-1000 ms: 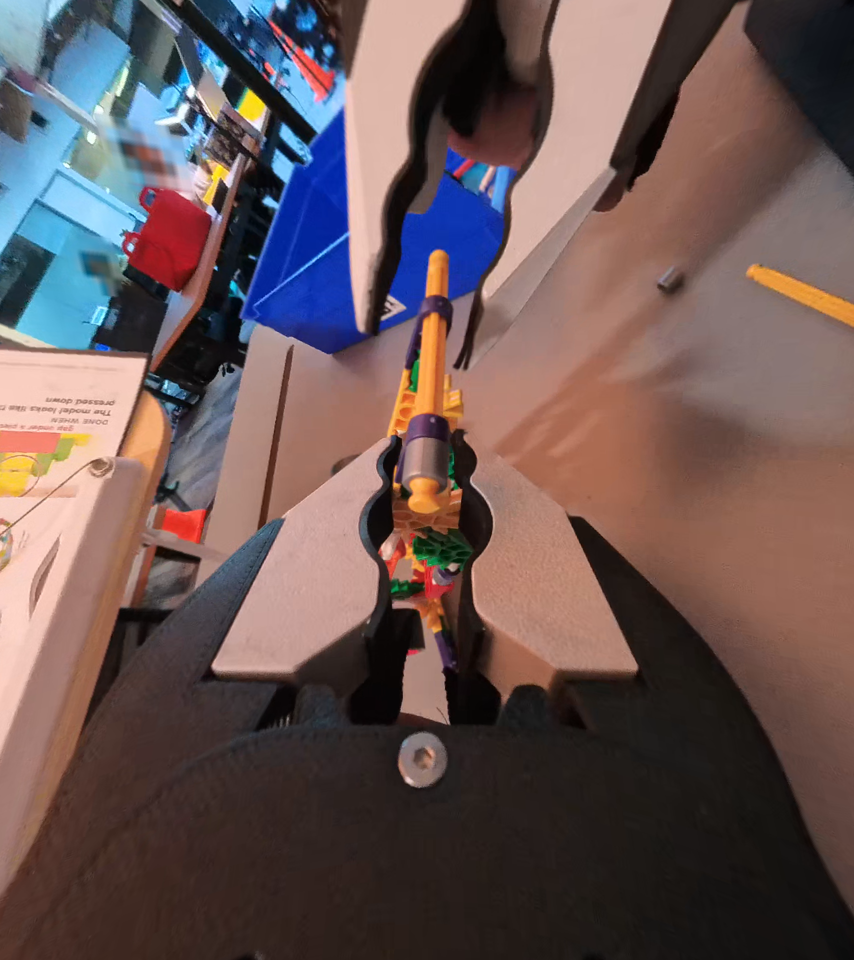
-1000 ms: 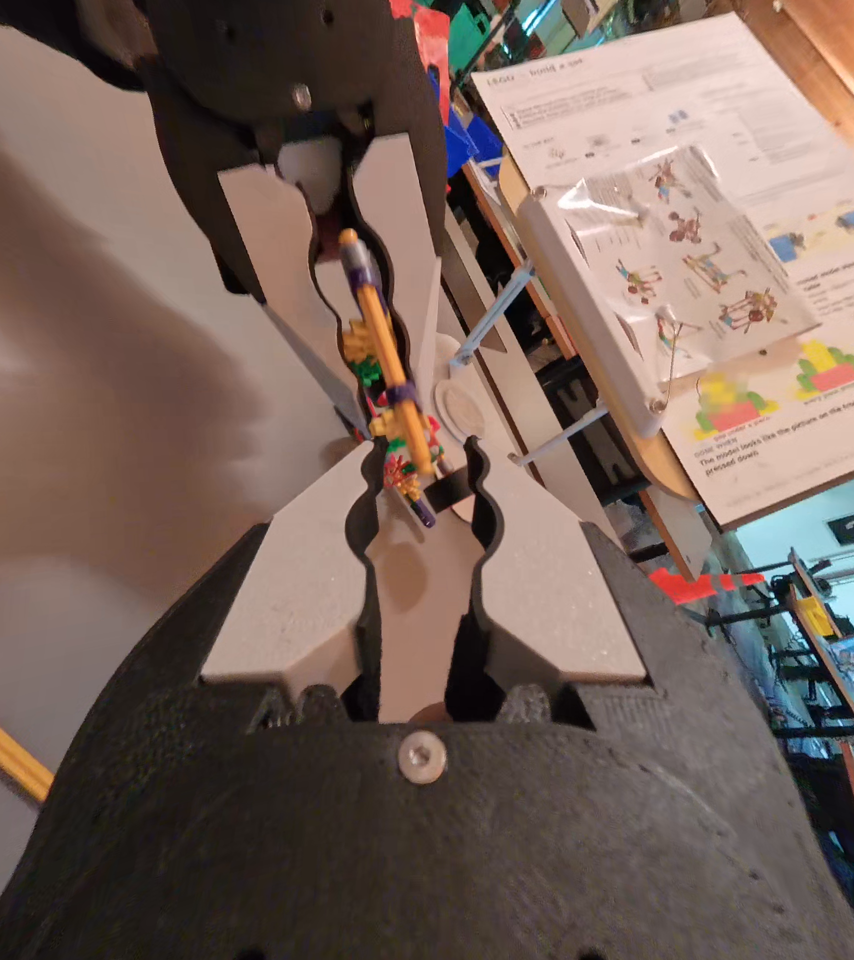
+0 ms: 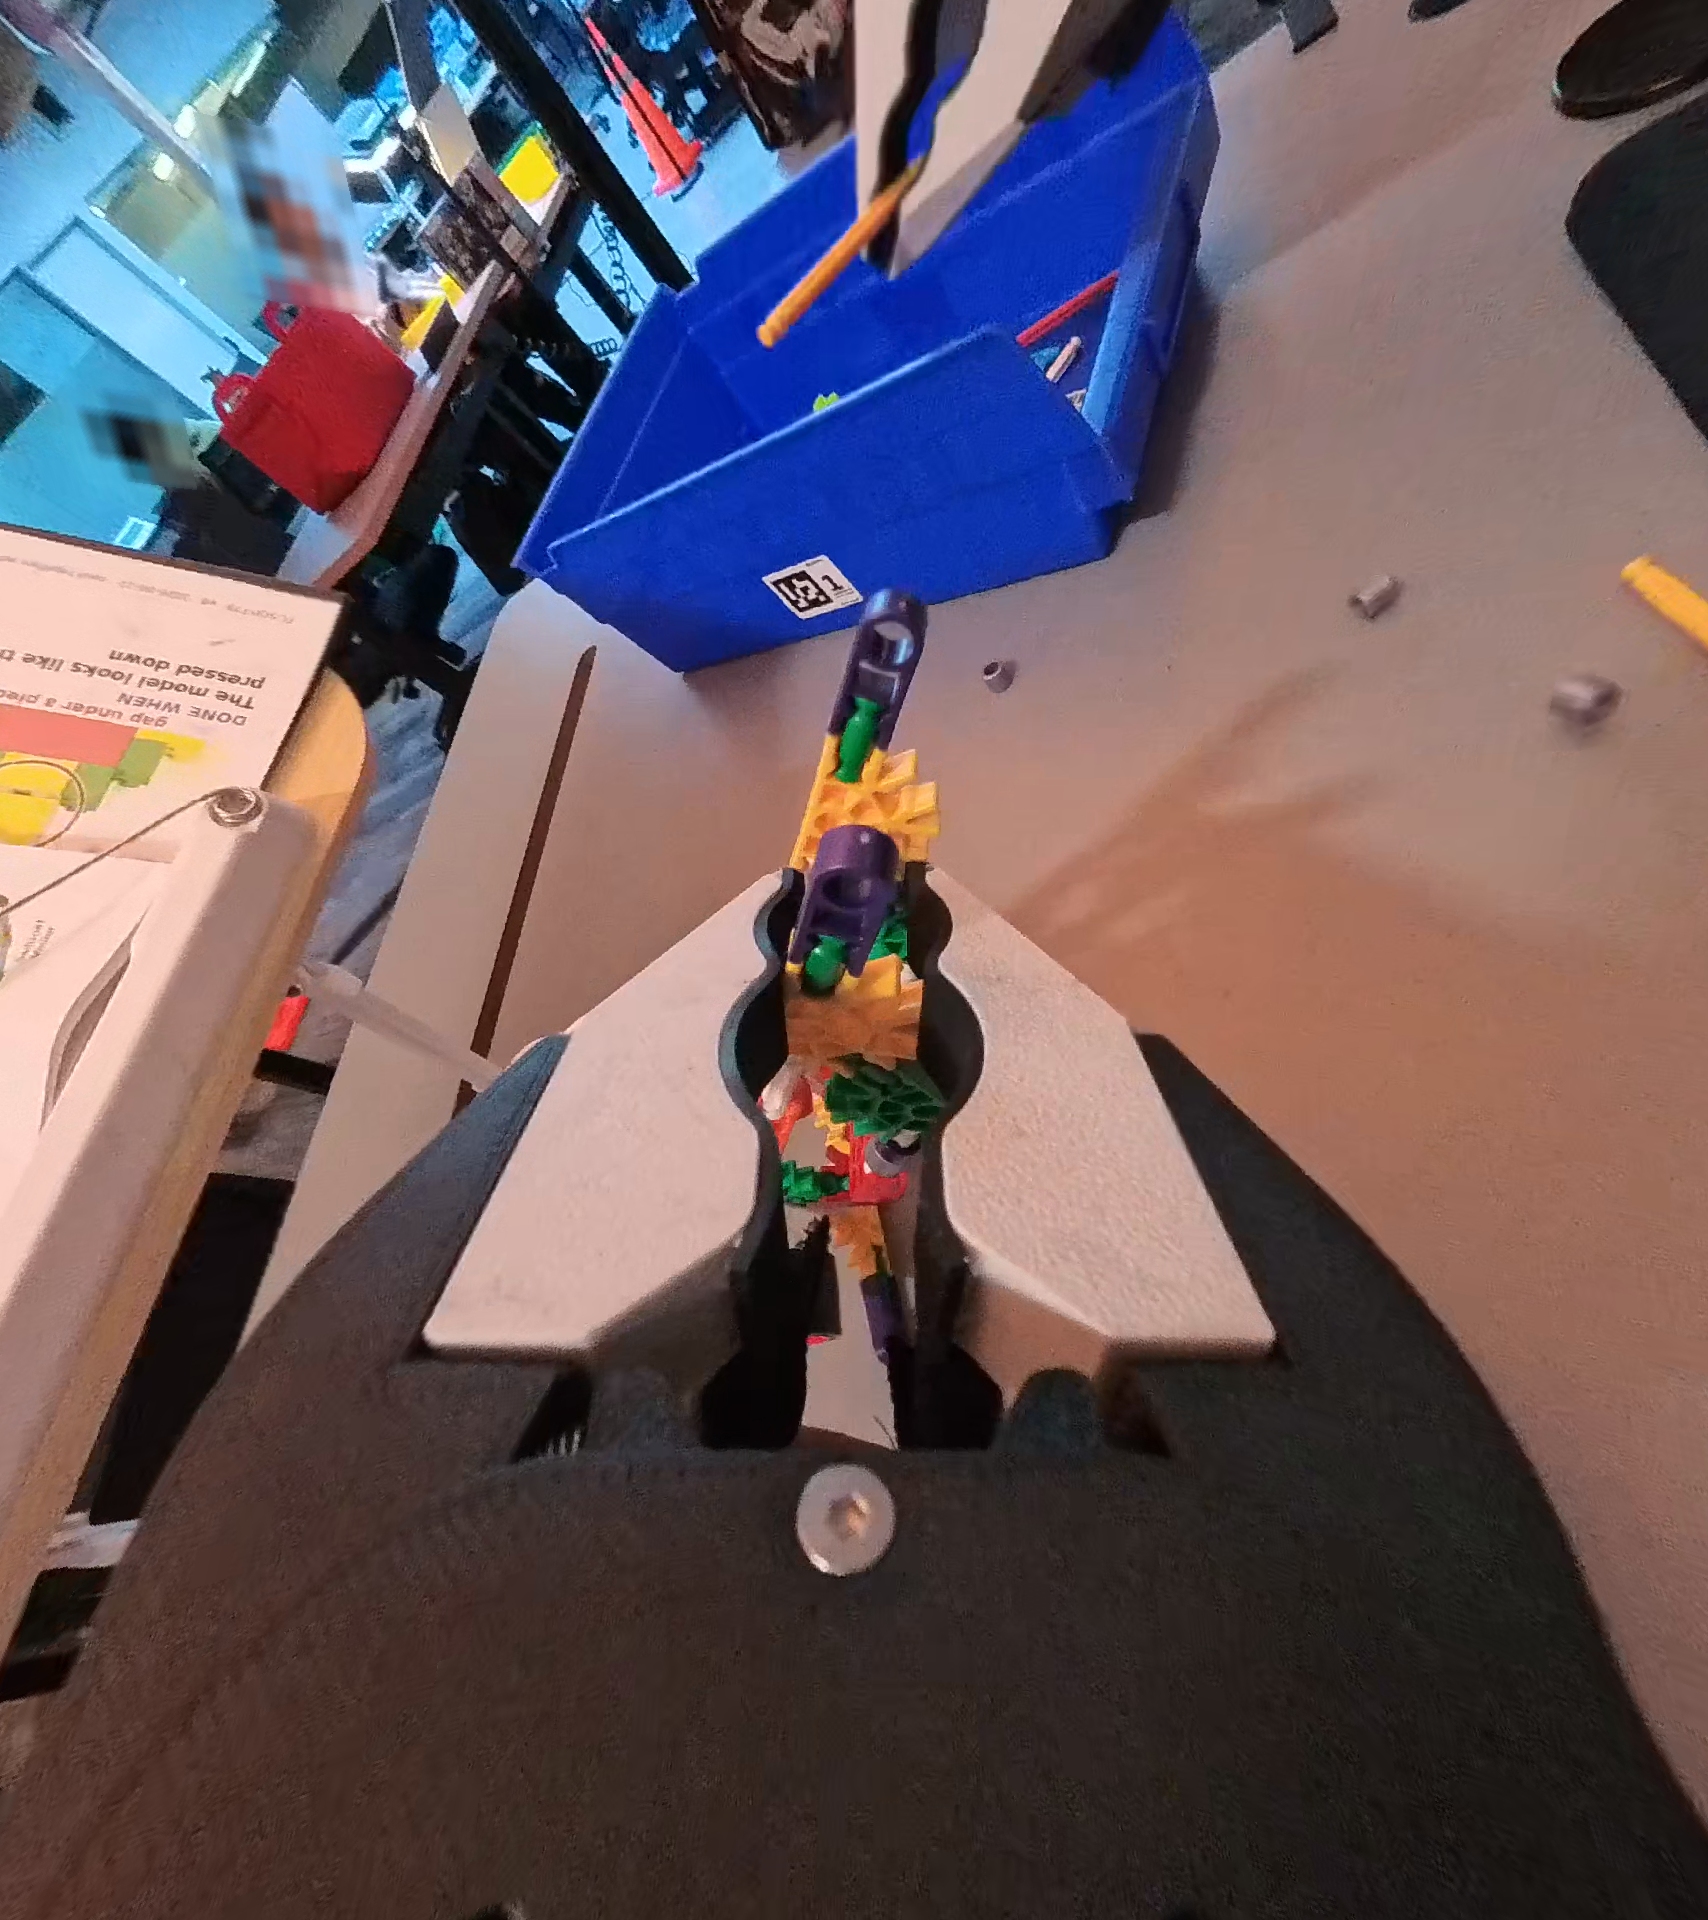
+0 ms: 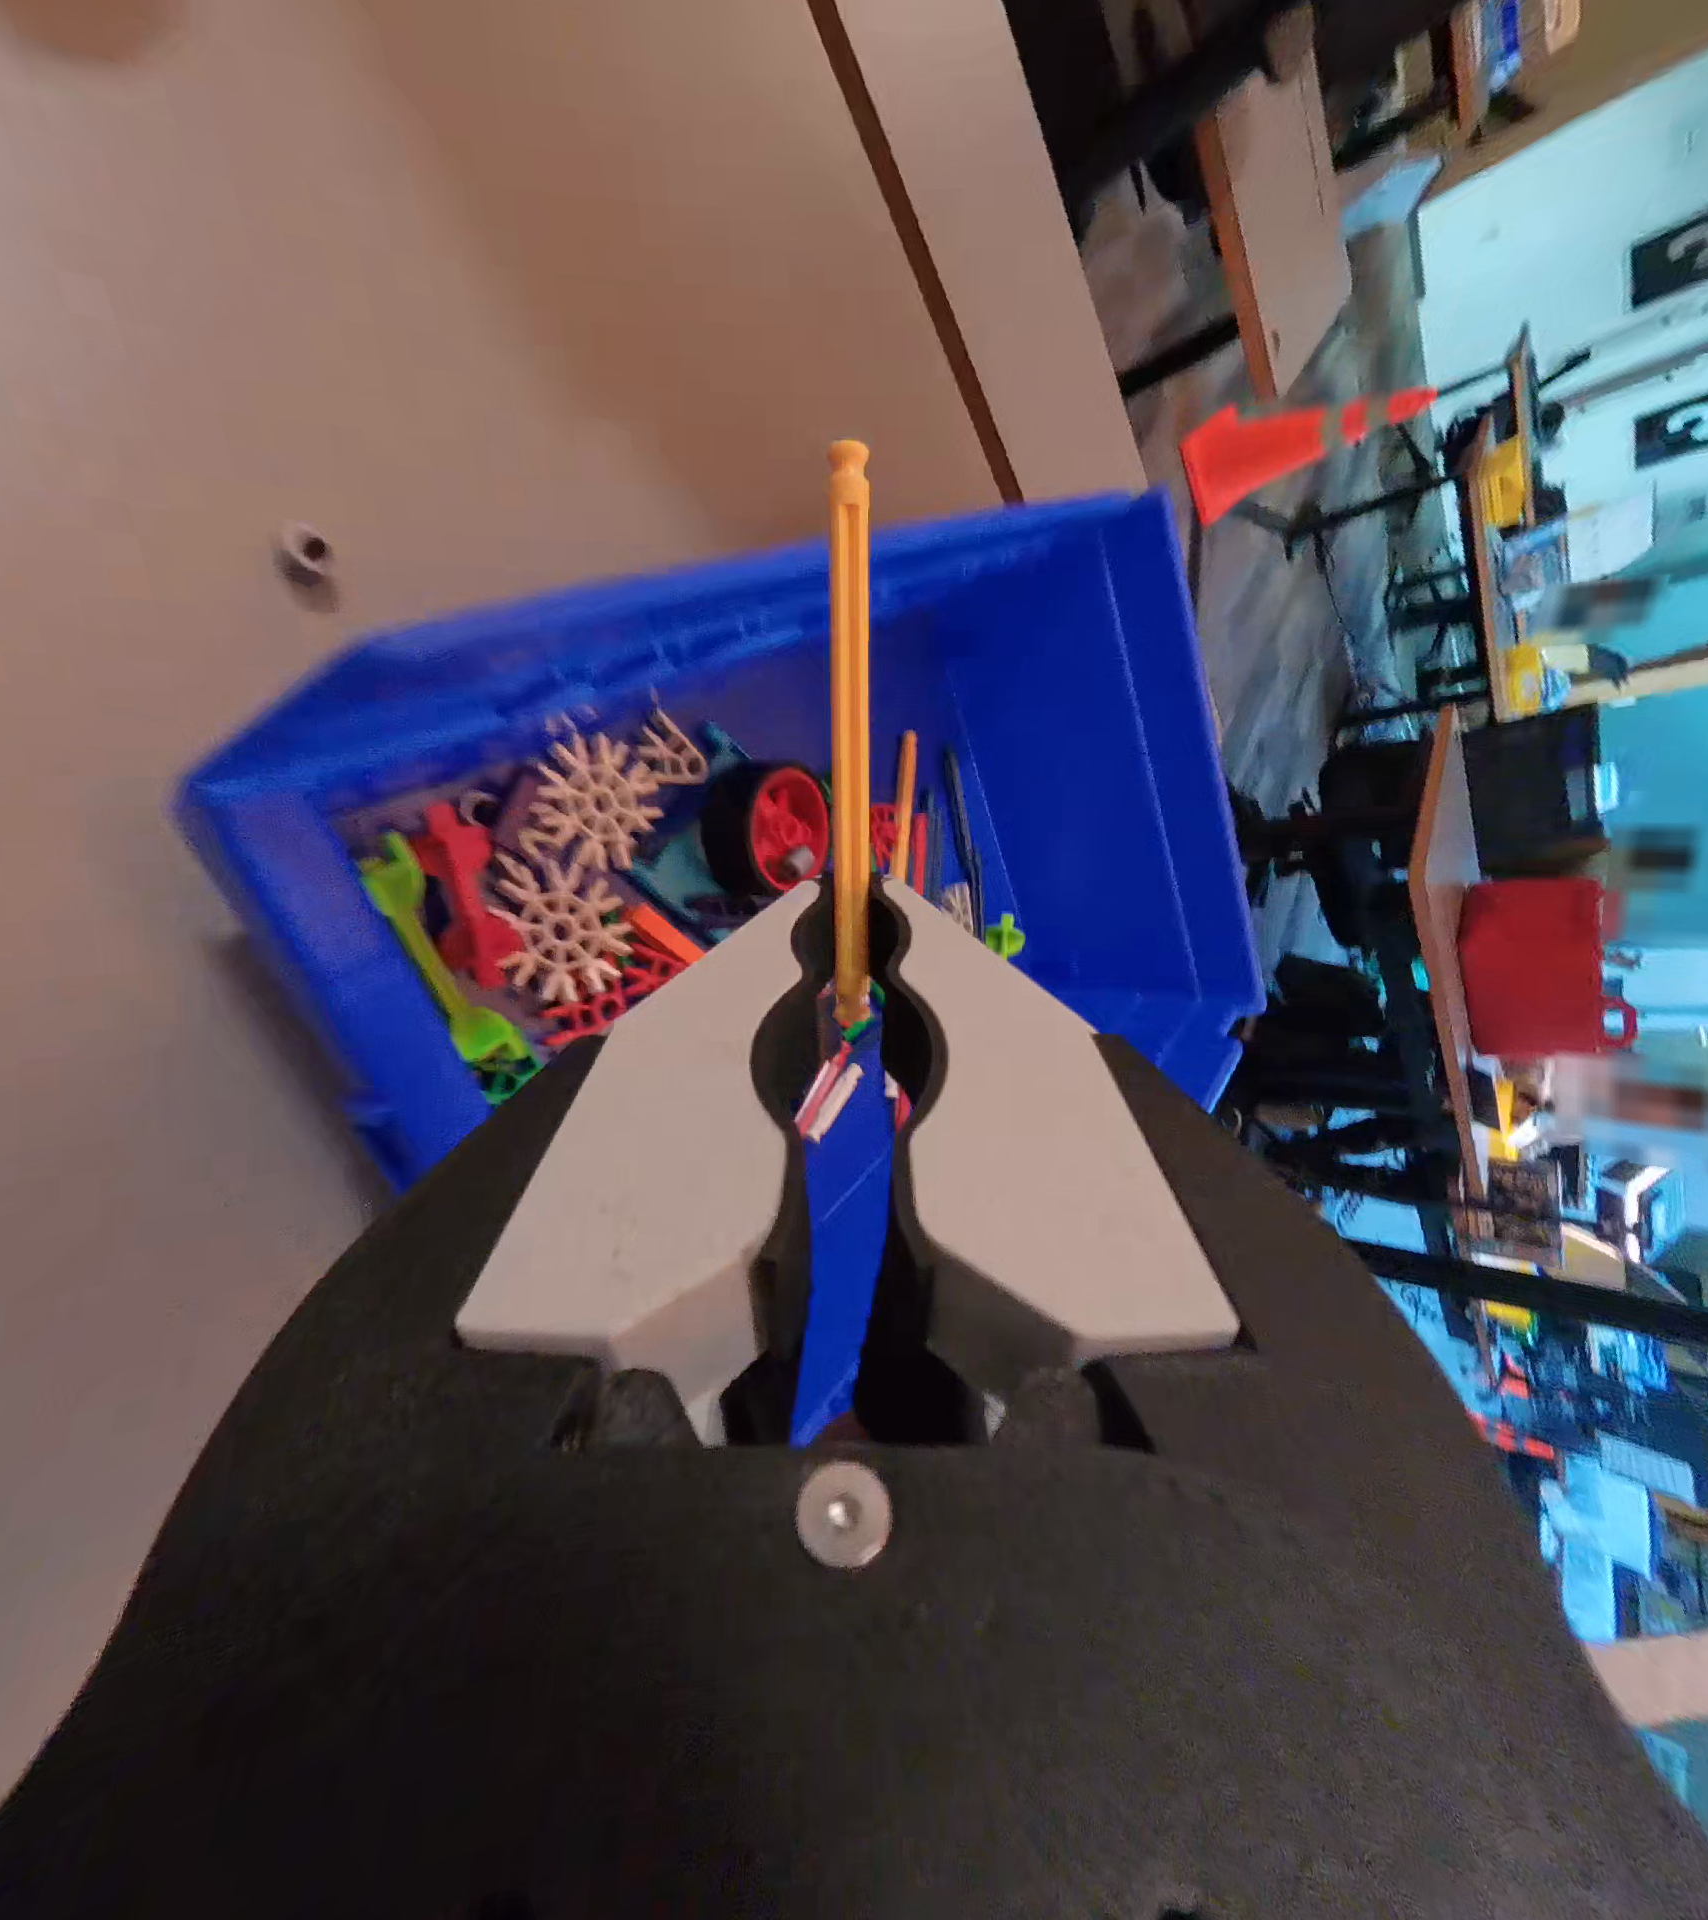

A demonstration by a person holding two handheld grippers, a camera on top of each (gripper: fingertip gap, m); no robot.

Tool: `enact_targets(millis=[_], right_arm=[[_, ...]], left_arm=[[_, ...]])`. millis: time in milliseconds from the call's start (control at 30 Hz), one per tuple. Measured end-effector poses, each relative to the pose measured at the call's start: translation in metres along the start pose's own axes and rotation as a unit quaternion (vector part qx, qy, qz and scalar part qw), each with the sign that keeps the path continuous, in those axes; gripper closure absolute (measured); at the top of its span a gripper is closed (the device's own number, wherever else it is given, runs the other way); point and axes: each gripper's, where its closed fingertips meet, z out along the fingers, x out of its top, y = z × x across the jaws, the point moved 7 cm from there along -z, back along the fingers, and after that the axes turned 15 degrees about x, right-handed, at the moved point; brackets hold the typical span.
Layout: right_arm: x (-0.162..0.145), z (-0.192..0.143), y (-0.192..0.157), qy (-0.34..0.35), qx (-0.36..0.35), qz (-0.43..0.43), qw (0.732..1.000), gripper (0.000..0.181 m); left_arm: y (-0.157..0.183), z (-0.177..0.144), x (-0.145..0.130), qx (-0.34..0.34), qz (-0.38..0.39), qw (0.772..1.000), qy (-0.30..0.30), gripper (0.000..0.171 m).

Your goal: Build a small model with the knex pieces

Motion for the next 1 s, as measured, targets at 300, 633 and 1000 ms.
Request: enact_targets(millis=[300,633,1000], right_arm=[[0.032,-0.031,-0.003,0.071,-0.025,0.021,0.997,0.145],[0.200,-0.032,-0.093,0.319,0.146,-0.026,0.936,0.149],[0.180,-0.017,-0.080,0.384,0.134,0.171,0.898,0.177]], left_arm=[[0.003,0.004,0.000,-0.004,-0.001,1.000,-0.003,0.154],[-0.006,-0.004,0.024,-0.007,-0.103,0.995,0.006,0.154],[0.016,0.019,0.034,0.181,-0.007,0.983,-0.029,0.155]])
